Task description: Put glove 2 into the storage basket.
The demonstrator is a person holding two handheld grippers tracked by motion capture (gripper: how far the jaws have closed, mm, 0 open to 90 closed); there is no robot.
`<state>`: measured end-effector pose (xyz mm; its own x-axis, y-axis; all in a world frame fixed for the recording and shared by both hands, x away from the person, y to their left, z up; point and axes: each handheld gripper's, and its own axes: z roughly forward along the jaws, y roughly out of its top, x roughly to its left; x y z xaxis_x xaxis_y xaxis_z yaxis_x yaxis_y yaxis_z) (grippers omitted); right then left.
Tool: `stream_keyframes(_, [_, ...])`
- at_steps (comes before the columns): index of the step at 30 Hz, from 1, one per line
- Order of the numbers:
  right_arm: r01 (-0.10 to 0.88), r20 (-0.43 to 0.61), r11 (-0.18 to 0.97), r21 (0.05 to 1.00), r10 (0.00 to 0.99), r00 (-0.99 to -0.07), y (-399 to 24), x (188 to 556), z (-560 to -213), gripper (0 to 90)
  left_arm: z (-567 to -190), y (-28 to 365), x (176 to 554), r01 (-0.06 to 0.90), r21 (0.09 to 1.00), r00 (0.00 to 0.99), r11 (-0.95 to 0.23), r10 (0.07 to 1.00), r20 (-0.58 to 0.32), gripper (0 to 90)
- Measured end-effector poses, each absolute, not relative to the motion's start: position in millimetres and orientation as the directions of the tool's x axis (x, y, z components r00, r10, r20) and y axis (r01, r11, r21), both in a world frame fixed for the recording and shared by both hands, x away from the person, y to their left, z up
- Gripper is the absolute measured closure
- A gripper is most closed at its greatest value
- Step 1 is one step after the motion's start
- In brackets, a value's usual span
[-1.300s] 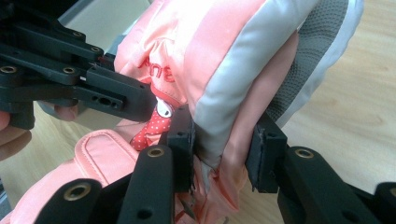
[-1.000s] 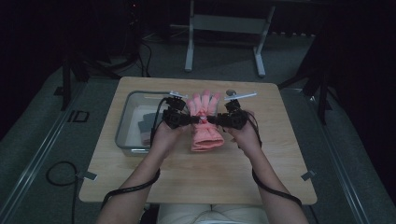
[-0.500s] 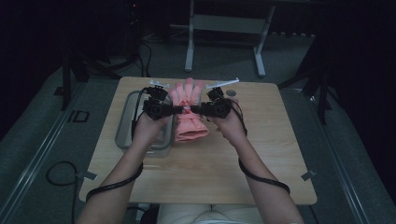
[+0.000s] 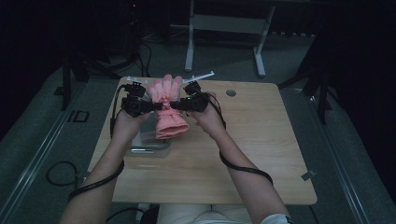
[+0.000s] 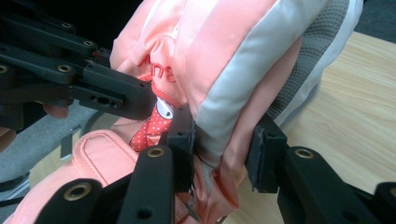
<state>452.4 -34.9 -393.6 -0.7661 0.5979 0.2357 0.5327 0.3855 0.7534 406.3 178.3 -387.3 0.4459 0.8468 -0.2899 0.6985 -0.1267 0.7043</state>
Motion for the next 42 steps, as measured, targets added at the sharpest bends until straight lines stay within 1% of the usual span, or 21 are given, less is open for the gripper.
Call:
stream_keyframes(4, [0.523, 0.234, 0.395, 0.755, 0.583, -0.778, -20.5, 454.4, -393.8, 66.6, -388.4, 196.9, 404.1, 0.700, 0.707, 0.424, -0.103, 0.856, -0.294, 76.5])
stream_keyframes(6, [0.514, 0.229, 0.409, 0.754, 0.569, -0.789, -5.5, 457.4, -395.3, 66.6, -389.7, 208.7, 403.0, 0.702, 0.706, 0.402, -0.091, 0.869, -0.288, 76.5])
stream_keyframes(10, [0.507, 0.231, 0.418, 0.754, 0.554, -0.800, 6.4, 462.3, -397.5, 66.5, -393.0, 218.7, 404.4, 0.708, 0.703, 0.384, -0.075, 0.876, -0.293, 76.5])
stream_keyframes(12, [0.505, 0.223, 0.436, 0.745, 0.551, -0.804, 15.8, 467.4, -402.8, 66.5, -401.4, 224.8, 408.1, 0.718, 0.693, 0.365, -0.055, 0.878, -0.309, 76.5])
stream_keyframes(16, [0.507, 0.213, 0.455, 0.732, 0.555, -0.804, 22.3, 473.0, -409.2, 66.6, -411.7, 227.5, 412.2, 0.726, 0.687, 0.347, -0.033, 0.880, -0.324, 76.5])
stream_keyframes(18, [0.514, 0.210, 0.465, 0.721, 0.560, -0.802, 26.6, 477.9, -419.0, 66.6, -422.9, 230.4, 417.2, 0.739, 0.673, 0.335, -0.023, 0.879, -0.339, 76.4])
stream_keyframes(19, [0.514, 0.210, 0.465, 0.721, 0.560, -0.802, 26.6, 477.9, -419.0, 66.6, -422.9, 230.4, 417.2, 0.739, 0.673, 0.335, -0.023, 0.879, -0.339, 76.4])
stream_keyframes(20, [0.520, 0.212, 0.469, 0.714, 0.562, -0.799, 29.2, 480.8, -427.6, 66.6, -430.9, 231.6, 420.1, 0.748, 0.663, 0.326, -0.021, 0.882, -0.340, 76.4])
stream_keyframes(24, [0.530, 0.220, 0.481, 0.698, 0.561, -0.798, 32.5, 484.3, -441.8, 66.6, -443.7, 233.1, 422.0, 0.765, 0.644, 0.316, -0.025, 0.886, -0.340, 76.4])
stream_keyframes(26, [0.532, 0.223, 0.484, 0.695, 0.559, -0.799, 33.4, 484.7, -445.9, 66.6, -443.7, 233.1, 422.0, 0.765, 0.644, 0.316, -0.025, 0.886, -0.340, 76.4])
stream_keyframes(29, [0.546, 0.234, 0.494, 0.677, 0.559, -0.796, 35.4, 485.6, -456.2, 66.6, -454.3, 233.5, 422.8, 0.783, 0.622, 0.306, -0.031, 0.889, -0.341, 76.3])
stream_keyframes(42, [0.569, 0.250, 0.510, 0.645, 0.563, -0.788, 41.0, 484.1, -475.9, 66.2, -471.4, 236.1, 424.1, 0.818, 0.574, 0.286, -0.040, 0.894, -0.344, 76.0])
